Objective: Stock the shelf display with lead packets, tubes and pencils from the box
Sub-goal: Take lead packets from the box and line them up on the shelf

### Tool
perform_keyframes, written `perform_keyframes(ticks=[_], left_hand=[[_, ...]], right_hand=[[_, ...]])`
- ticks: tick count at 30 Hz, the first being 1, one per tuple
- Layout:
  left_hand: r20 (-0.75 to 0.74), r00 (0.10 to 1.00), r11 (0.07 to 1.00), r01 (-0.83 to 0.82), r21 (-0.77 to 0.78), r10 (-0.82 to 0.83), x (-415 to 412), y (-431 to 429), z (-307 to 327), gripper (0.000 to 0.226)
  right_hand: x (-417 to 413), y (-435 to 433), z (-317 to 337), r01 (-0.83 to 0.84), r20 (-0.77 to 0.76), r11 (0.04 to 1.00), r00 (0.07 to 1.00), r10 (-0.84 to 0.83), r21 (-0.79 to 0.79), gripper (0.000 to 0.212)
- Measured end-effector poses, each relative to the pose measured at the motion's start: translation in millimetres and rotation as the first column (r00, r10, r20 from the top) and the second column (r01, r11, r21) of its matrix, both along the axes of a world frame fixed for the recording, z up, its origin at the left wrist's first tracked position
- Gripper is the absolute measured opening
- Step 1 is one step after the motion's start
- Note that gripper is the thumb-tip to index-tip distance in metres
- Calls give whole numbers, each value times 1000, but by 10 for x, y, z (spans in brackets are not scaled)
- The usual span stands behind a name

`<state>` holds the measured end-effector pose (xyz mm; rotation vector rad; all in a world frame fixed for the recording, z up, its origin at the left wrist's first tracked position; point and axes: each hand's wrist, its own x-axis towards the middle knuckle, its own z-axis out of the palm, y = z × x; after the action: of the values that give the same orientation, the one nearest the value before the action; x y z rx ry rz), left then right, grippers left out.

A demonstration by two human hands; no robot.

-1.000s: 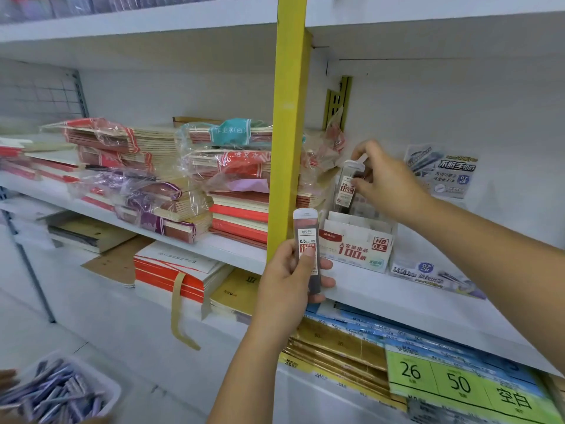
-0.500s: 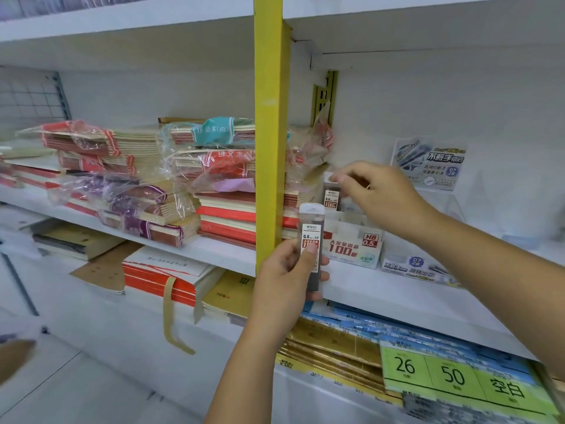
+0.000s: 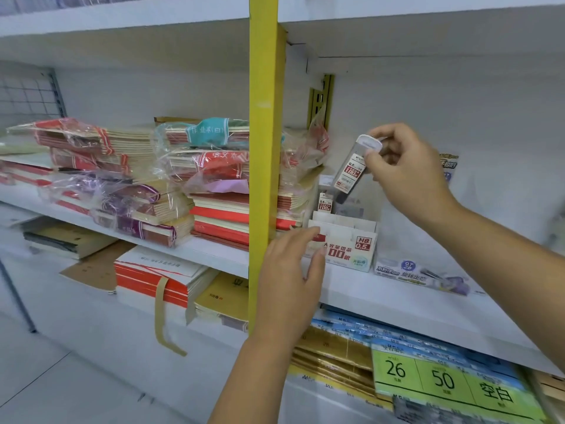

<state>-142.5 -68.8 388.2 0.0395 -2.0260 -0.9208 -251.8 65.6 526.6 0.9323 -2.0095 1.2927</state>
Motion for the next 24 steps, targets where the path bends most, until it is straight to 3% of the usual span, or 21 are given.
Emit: perform_keyframes(ticks=[6, 8, 13, 20, 22, 24], left_hand=[[106, 994, 965, 33, -260, -6, -93, 28, -160, 56], [139, 990, 955, 32, -296, 10, -126, 30, -205, 57], [139, 990, 958, 23, -287, 17, -168, 24, -240, 58], [137, 991, 954, 30, -299, 12, -173, 23, -229, 57], [138, 990, 957, 47, -286, -7, -125, 55, -218, 56], [132, 991, 962, 54, -267, -19, -39, 113, -192, 56]], right_hand=[[-144, -168, -176, 100, -153, 955, 987, -59, 280, 16], [-182, -200, -219, 101, -142, 942, 988, -57, 321, 17], [-350, -297, -176, 88, -53, 924, 996, -73, 373, 22], [-438, -362, -206, 335, -277, 728, 939, -205, 598, 31], [-342, -271, -160, 340, -282, 730, 937, -208, 593, 38], [-154, -94, -128, 303, -236, 794, 950, -206, 527, 38]])
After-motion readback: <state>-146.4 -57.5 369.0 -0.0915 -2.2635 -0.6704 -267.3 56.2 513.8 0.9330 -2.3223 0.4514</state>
